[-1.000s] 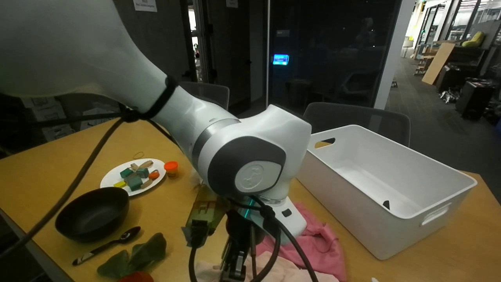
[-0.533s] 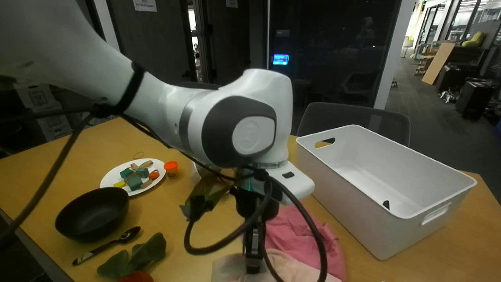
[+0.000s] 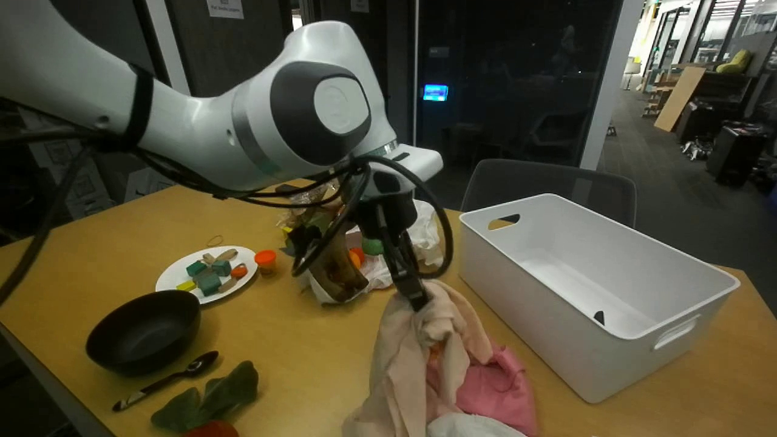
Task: Stack up the shirts on the table
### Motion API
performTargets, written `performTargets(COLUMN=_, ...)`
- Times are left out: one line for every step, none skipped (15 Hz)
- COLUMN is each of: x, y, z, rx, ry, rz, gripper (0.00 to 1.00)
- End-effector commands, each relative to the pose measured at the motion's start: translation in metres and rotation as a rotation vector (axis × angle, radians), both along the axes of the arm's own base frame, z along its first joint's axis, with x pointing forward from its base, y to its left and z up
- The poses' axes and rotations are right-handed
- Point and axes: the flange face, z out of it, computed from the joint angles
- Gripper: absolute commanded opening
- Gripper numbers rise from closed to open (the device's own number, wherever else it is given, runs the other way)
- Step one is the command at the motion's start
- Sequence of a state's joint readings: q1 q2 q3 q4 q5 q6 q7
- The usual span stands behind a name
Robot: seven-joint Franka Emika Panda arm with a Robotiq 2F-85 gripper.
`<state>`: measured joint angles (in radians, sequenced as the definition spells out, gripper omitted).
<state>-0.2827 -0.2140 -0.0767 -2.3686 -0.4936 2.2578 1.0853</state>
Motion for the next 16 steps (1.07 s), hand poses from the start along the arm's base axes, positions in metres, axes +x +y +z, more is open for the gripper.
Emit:
performTargets(x=0.058, y=0.019, z=-0.007, rx=-0.167, ry=-0.070, rz=0.066, gripper=0.02)
performTargets(x=0.069, y=0.023, z=-0.012, rx=-0.196, ry=-0.060, rz=0.076, gripper=0.02)
performTargets(x=0.078, y=0.029, z=-0.018, rx=-0.191, ry=-0.033, rz=0.091, gripper=0.02)
performTargets(x=0.084, y=0.038, z=-0.026, rx=-0.129, ry=-0.005, rz=0.119, gripper=0.02)
performTargets(x=0.090, y=0.045, z=-0.033, rx=-0.078, ry=-0.002, rz=0.131, gripper=0.02)
performTargets(x=0.094, y=0.055, z=-0.040, rx=0.008, ry=0.003, rz=0.164, gripper=0.02)
performTargets(x=0.098, y=0.062, z=-0.047, rx=0.068, ry=0.008, rz=0.174, gripper=0.02)
performTargets(x=0.102, y=0.067, z=-0.052, rx=0.131, ry=0.015, rz=0.191, gripper=0.02)
performTargets(x=0.105, y=0.071, z=-0.058, rx=0.193, ry=0.025, rz=0.208, gripper=0.02)
performTargets(x=0.107, y=0.074, z=-0.063, rx=0.254, ry=0.033, rz=0.229, gripper=0.02)
performTargets(x=0.109, y=0.075, z=-0.066, rx=0.294, ry=0.046, rz=0.241, gripper=0.02)
performTargets(x=0.111, y=0.076, z=-0.066, rx=0.323, ry=0.053, rz=0.252, gripper=0.32)
performTargets(x=0.111, y=0.076, z=-0.065, rx=0.333, ry=0.057, rz=0.257, gripper=0.34)
performTargets(x=0.110, y=0.077, z=-0.060, rx=0.318, ry=0.059, rz=0.268, gripper=0.40)
performTargets(x=0.104, y=0.077, z=-0.073, rx=0.308, ry=0.060, rz=0.243, gripper=0.47)
performTargets(x=0.104, y=0.076, z=-0.073, rx=0.307, ry=0.061, rz=0.244, gripper=0.30)
